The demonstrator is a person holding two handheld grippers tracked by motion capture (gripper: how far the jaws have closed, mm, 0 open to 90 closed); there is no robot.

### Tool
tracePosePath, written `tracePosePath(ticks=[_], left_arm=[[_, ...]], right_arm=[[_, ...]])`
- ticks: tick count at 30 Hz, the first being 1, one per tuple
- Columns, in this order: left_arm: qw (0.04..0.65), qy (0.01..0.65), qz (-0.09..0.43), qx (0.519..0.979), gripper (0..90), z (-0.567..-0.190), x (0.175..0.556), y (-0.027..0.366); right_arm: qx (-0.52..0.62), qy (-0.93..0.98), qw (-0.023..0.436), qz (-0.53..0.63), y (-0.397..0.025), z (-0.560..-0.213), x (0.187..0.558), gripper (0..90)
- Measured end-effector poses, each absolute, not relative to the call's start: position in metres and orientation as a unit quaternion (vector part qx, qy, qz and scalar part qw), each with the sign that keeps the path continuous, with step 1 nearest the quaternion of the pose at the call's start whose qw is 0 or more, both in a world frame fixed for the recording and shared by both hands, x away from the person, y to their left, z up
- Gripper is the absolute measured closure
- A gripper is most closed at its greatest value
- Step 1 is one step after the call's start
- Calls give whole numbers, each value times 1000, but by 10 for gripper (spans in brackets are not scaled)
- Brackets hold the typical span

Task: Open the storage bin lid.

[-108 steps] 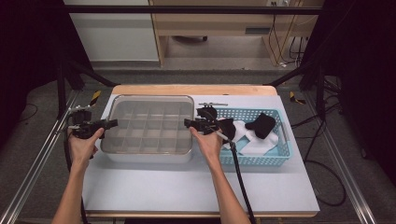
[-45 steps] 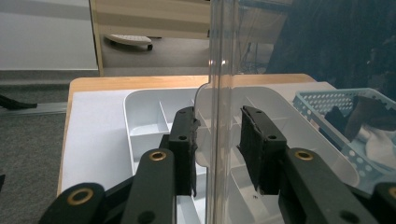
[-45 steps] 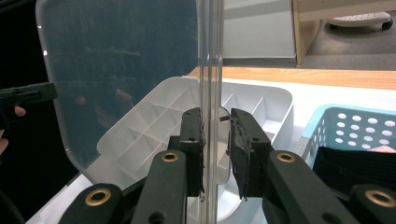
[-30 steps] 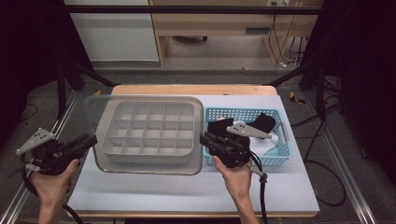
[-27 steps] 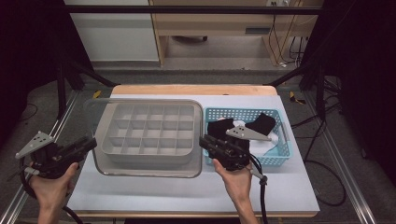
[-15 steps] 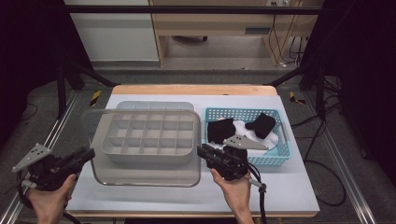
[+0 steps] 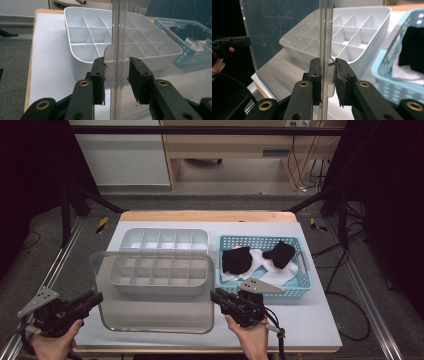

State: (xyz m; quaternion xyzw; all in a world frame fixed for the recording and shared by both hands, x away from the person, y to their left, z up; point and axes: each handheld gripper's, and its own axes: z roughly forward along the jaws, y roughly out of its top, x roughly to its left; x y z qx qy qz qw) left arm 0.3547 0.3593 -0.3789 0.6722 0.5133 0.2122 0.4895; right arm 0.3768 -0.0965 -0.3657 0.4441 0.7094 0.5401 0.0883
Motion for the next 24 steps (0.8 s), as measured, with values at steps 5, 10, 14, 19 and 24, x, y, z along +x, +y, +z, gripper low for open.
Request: tracePosePath(ticks=[5,10,14,19,24], left_arm=[[482,515,207,678,655,-388,350,357],[476,519,204,680,655,-395,348,357],[468,524,201,683,655,-401,347,357],[462,528,191,687,654,-408,344,357],[457,529,189,690,654,-411,340,356]], right_arm=[[450,715,80,528,-97,-376,372,764],[454,717,74,523,-97,-385,371,763],[457,720,67,518,-97,-393,371,763],[460,721,59,515,-98,-400,368,764],[463,723,53,510,-98,-405,363,764]])
